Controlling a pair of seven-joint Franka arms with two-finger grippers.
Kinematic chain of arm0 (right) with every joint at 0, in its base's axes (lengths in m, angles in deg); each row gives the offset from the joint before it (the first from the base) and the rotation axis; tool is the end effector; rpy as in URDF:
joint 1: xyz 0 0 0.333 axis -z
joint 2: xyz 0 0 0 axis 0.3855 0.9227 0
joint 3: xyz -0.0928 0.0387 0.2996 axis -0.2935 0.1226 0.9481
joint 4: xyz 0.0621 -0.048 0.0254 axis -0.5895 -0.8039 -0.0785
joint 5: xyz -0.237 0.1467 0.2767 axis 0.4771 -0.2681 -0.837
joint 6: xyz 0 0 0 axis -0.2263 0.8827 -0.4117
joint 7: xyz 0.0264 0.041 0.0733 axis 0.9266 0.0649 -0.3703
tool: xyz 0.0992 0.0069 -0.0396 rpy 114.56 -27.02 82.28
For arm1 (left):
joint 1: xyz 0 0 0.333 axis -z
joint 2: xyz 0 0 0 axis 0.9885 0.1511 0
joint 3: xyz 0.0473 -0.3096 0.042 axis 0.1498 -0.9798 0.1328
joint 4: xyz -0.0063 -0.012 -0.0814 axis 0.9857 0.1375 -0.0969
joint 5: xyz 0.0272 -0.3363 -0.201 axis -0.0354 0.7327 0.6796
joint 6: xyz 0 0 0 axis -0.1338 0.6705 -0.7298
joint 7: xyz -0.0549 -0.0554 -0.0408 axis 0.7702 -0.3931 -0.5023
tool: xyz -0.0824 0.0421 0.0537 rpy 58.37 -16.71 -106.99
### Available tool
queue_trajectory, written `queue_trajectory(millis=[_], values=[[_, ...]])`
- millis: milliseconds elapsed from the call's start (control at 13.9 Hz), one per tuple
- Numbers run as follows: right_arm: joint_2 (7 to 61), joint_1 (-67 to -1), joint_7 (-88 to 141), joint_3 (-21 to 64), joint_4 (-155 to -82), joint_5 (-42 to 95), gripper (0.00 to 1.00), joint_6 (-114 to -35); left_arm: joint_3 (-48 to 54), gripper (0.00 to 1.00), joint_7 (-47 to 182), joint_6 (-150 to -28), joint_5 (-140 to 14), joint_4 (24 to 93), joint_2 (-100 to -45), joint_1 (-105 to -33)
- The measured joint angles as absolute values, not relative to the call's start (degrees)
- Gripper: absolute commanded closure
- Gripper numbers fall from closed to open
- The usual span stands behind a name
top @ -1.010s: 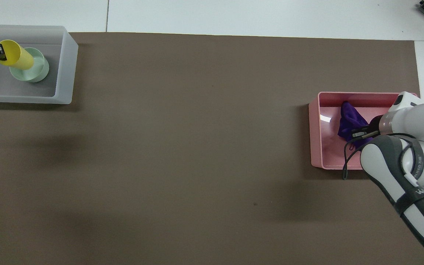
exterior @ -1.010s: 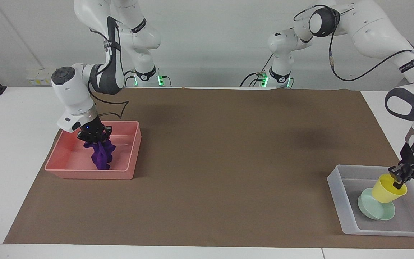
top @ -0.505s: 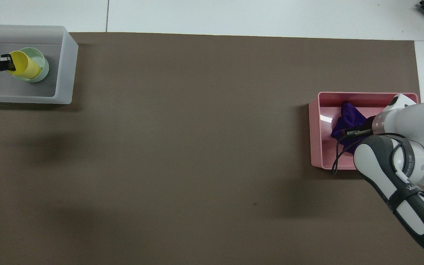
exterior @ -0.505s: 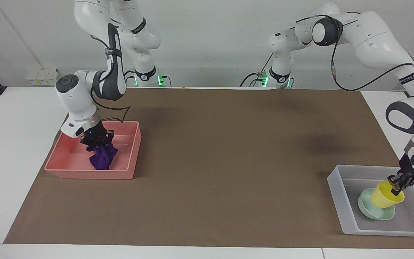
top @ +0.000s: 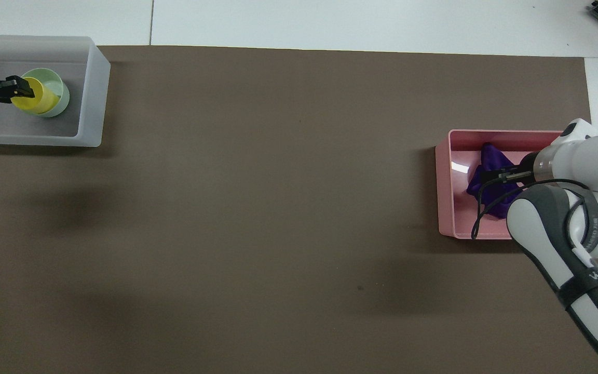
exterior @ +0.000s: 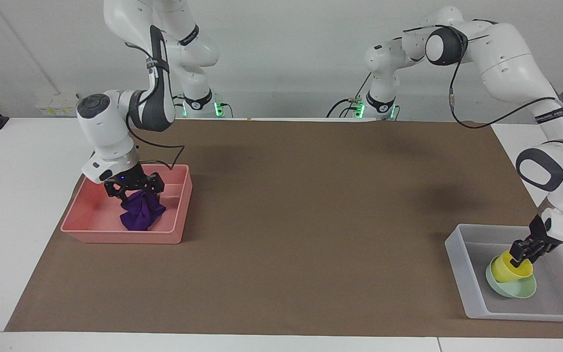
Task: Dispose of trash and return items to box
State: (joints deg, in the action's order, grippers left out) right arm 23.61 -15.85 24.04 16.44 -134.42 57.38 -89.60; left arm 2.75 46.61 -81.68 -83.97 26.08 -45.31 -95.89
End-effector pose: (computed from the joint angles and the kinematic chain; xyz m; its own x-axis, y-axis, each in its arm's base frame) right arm 0.5727 -0.0474 0.3963 0.9858 0.1032 0.1323 0.1007 -0.9946 0.0257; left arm 0.7386 0.1607 0.3789 0.9407 0.1699 0.2936 0.1557 -0.9852 0.0711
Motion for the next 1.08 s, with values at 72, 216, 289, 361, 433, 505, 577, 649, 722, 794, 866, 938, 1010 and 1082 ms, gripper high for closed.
queue_trajectory(millis=[72,216,289,361,433,505,577,649,722,794,866,938,1010,1082], values=[[22.5,-16.9,26.3,16.5,-133.2,57.4,0.00,-87.3,2.5,0.00,45.6,-81.3,-84.0,26.1,-46.4,-95.7],[20.9,-19.5,31.0,16.7,-131.3,57.4,0.00,-83.5,2.3,0.00,44.1,-79.0,-84.0,26.7,-50.0,-94.8],[20.2,-20.8,33.0,16.7,-130.5,57.4,0.00,-81.6,2.2,0.00,43.8,-78.1,-84.0,28.1,-52.7,-94.2],[19.5,-21.9,34.6,16.8,-129.6,57.4,0.00,-79.6,2.1,0.00,43.6,-77.4,-84.0,30.3,-55.7,-93.3],[18.9,-22.8,35.8,16.8,-128.5,57.4,0.00,-77.2,2.0,0.00,43.5,-77.0,-84.0,33.1,-58.9,-91.9],[18.3,-23.3,36.6,16.8,-126.9,57.4,0.00,-74.5,2.0,0.00,43.5,-76.9,-84.0,36.4,-62.3,-90.3],[17.8,-23.6,37.0,16.8,-124.9,57.4,0.00,-71.4,2.0,0.00,43.5,-76.7,-84.0,39.7,-65.6,-88.8],[17.4,-23.9,37.2,16.8,-122.5,57.4,0.00,-68.1,2.0,0.00,43.8,-76.6,-84.0,43.3,-69.1,-87.3],[17.1,-24.0,37.2,16.8,-120.2,57.4,0.00,-65.4,2.0,0.00,44.3,-76.1,-84.0,46.4,-72.3,-86.1],[16.9,-24.0,37.2,16.8,-117.9,57.4,0.00,-62.9,2.0,0.00,44.9,-74.8,-84.0,49.0,-75.3,-85.0],[16.8,-24.0,37.4,17.0,-115.6,57.4,0.00,-60.5,2.0,0.00,45.2,-73.3,-84.0,51.1,-78.1,-83.9],[16.8,-24.0,38.1,17.2,-113.6,57.3,0.00,-58.3,2.0,0.00,45.4,-71.7,-84.0,52.6,-80.5,-82.9],[16.8,-24.0,38.9,17.4,-111.4,57.3,0.00,-55.7,2.0,0.00,45.4,-69.6,-84.3,53.7,-82.6,-82.0],[16.8,-24.0,39.3,17.5,-109.5,57.3,0.00,-53.4,2.0,0.00,45.4,-67.3,-85.2,54.3,-84.2,-81.4]])
